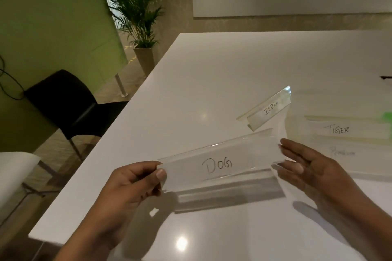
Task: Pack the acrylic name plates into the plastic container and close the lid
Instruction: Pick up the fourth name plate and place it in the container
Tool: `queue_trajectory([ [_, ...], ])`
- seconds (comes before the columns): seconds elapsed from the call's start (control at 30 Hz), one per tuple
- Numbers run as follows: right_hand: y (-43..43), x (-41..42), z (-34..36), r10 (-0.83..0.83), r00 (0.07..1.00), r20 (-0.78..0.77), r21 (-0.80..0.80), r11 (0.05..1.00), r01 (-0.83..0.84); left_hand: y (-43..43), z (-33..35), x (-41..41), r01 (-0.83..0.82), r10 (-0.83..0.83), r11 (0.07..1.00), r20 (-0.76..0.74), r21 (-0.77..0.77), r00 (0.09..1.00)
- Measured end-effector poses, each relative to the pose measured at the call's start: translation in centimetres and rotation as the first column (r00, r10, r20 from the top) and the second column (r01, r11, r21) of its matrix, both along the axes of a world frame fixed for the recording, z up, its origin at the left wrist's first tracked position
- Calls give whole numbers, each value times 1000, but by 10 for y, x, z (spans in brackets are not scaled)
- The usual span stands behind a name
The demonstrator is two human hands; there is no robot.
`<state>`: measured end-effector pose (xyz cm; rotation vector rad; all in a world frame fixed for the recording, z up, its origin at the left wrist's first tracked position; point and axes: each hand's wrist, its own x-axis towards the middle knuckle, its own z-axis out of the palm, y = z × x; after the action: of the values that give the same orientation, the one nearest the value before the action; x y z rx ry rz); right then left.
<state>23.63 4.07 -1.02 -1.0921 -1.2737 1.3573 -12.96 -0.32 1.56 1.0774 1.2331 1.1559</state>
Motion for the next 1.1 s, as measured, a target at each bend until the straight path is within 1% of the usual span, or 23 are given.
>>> queue_trajectory([
  [0.07,-4,2,1,73,994,-86,9,997,-72,4,6,4,67,-68,998,32,18,997],
  [0.1,-7,2,2,109,990,-88,45,993,-106,6,8,7,100,-101,994,46,36,994],
  [0.17,-12,-1,10,132,986,-103,101,987,-122,10,11,11,144,-148,987,56,76,987],
  [0.23,-18,-2,20,110,987,-114,125,988,-96,14,14,17,165,-171,981,50,101,984],
  [0.37,-23,-3,29,-21,992,-127,122,992,37,22,19,29,165,-174,981,78,103,982],
  [0.43,-24,-5,31,-41,984,-174,124,990,64,25,21,33,151,-161,984,112,100,980],
  [0.5,-26,-6,31,-18,965,-263,116,992,50,28,24,38,124,-134,989,134,84,982],
  [0.57,-27,-8,30,4,945,-327,112,993,35,31,25,43,60,-70,997,188,58,980],
  [0.67,-28,-10,27,4,920,-393,95,995,37,32,25,50,-83,65,995,282,53,957],
  [0.73,-28,-11,29,-12,903,-429,67,997,45,30,19,56,-120,100,992,326,40,940],
  [0.77,-28,-12,29,-13,897,-442,60,997,45,29,17,60,-94,76,995,342,34,937],
  [0.8,-28,-13,28,-13,891,-453,58,997,45,26,16,63,-26,13,999,360,30,933],
  [0.87,-29,-9,28,-48,884,-465,66,994,89,23,15,79,193,-172,981,396,-12,902],
  [0.9,-29,-10,29,-53,880,-471,63,994,93,20,16,84,250,-215,968,415,-31,884],
  [0.97,-28,-10,28,-61,875,-480,52,994,97,19,14,91,261,-229,965,439,-13,869],
  [1.1,-27,-11,27,-72,870,-487,32,995,99,22,16,97,132,-155,988,471,82,868],
])
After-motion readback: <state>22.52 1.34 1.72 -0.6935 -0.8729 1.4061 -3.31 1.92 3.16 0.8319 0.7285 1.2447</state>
